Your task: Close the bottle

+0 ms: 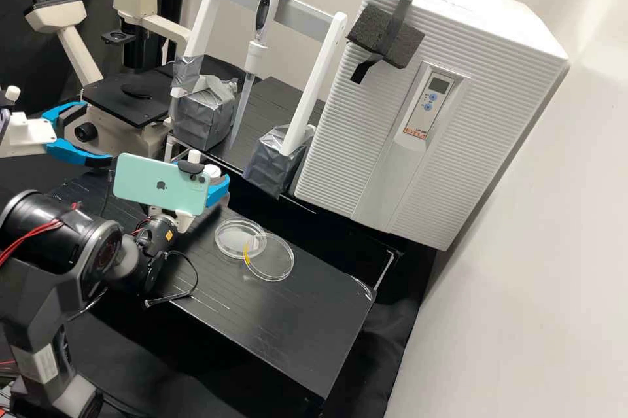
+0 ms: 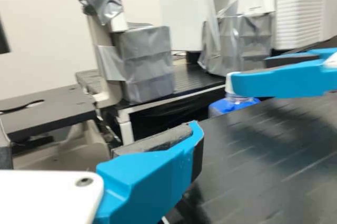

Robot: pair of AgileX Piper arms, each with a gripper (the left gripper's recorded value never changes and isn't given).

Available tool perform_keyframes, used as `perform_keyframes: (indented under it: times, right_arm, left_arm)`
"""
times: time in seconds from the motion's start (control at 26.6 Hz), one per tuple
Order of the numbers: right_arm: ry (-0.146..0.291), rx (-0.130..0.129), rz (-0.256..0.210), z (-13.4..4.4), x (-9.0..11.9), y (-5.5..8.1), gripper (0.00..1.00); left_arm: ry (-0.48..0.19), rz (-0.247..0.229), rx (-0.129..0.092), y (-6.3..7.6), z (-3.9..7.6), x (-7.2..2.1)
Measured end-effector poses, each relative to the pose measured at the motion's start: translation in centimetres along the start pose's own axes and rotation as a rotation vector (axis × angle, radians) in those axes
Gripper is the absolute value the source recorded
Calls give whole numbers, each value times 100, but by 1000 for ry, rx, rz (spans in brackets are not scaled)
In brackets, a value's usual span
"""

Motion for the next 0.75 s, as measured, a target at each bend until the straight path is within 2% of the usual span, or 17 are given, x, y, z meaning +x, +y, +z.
perform_keyframes:
  times: [0.11,0.19,0.23,0.34,0.41,0.53,0.64,0.75]
  right_arm:
    - [11,-17,24,-54,-61,-10,100]
    - [23,-43,70,-101,-117,-21,100]
    - [27,-47,102,-117,-147,-16,100]
    - [43,-41,158,-141,-195,2,100]
    - [43,-26,166,-131,-215,15,100]
    - [39,-11,172,-120,-223,29,100]
    - [41,-7,170,-121,-223,28,100]
    - [41,-7,170,-121,-223,28,100]
  left_arm:
    - [23,7,15,3,8,5]
    - [38,12,35,2,30,11]
    - [46,16,50,3,45,14]
    - [82,34,79,13,63,16]
    - [88,57,98,14,89,1]
    - [88,83,110,13,103,-35]
    - [107,85,119,11,97,-55]
    - [156,80,129,-2,66,-74]
